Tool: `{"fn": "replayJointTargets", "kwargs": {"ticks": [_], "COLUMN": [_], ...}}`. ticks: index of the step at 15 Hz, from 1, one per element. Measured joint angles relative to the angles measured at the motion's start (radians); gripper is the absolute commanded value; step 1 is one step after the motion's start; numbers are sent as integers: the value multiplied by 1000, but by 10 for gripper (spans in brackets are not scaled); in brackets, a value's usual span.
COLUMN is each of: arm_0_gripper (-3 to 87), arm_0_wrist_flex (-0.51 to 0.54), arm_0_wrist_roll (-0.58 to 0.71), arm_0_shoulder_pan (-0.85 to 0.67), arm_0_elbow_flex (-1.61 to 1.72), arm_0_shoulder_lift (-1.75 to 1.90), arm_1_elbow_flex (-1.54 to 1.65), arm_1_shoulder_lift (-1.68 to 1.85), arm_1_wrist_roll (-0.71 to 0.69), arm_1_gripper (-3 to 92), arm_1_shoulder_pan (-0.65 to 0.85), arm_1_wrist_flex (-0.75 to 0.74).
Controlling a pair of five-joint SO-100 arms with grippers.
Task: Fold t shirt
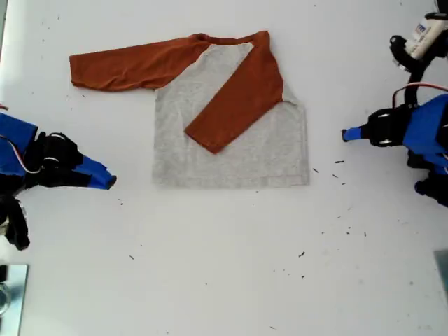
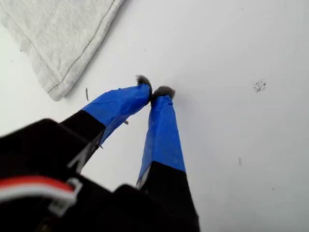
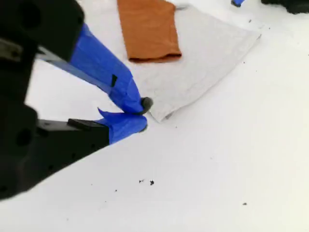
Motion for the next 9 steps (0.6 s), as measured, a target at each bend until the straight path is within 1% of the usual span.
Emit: {"fn": "replayJointTargets", "kwargs": {"ticks": [1, 3, 4, 6, 7, 8, 9], "arm_0_gripper": [-2, -2, -2, -2, -2, -2, 27], "arm_0_wrist_flex": [0, 8, 9, -3, -18, -12, 58], "arm_0_wrist_roll": [-6, 11, 40, 158, 193, 204, 204], "arm_0_shoulder_pan": [25, 15, 18, 14, 3, -14, -44], "arm_0_elbow_flex": [-109, -393, -529, -755, -811, -834, -856], "arm_0_shoulder_lift": [-152, -541, -730, -1094, -1215, -1246, -1238], "arm_1_elbow_flex": [2, 2, 2, 2, 2, 2, 2], "arm_1_shoulder_lift": [0, 0, 0, 0, 0, 0, 0], "arm_1_wrist_roll": [0, 0, -2, -2, -2, -2, -2], "arm_1_gripper": [34, 34, 34, 34, 34, 34, 34], "arm_1_shoulder_pan": [0, 0, 0, 0, 0, 0, 0], "arm_1_wrist_flex": [0, 0, 0, 0, 0, 0, 0]}}
